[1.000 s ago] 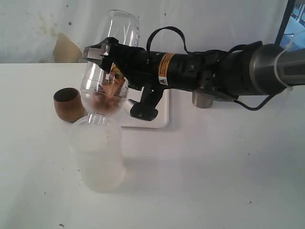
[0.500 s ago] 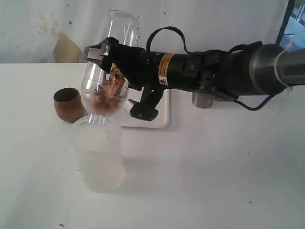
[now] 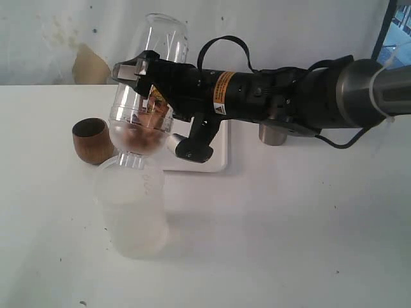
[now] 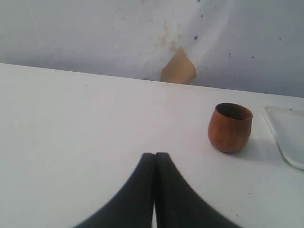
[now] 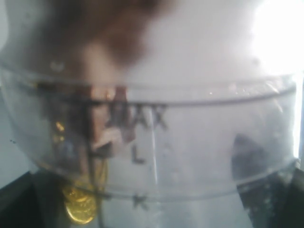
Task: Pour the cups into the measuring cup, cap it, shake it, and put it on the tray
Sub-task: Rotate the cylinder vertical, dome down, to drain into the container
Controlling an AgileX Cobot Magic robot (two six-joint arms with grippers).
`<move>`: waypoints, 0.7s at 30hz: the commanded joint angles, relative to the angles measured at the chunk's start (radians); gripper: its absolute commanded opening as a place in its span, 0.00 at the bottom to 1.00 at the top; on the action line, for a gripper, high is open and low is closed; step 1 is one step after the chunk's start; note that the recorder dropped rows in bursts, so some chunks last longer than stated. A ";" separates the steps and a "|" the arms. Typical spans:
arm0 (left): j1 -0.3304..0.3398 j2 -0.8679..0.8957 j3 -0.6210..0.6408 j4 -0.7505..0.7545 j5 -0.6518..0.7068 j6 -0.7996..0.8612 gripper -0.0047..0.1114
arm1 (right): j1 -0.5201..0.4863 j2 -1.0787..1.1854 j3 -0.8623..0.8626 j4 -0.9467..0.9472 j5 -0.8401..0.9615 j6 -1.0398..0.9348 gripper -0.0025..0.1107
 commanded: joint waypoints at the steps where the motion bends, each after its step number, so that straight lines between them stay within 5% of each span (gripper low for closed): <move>1: 0.000 -0.006 0.004 -0.001 -0.007 -0.002 0.04 | 0.003 -0.007 -0.010 0.011 -0.020 0.003 0.02; 21: 0.000 -0.006 0.004 -0.001 -0.007 -0.002 0.04 | 0.002 -0.007 -0.010 0.011 -0.020 0.030 0.02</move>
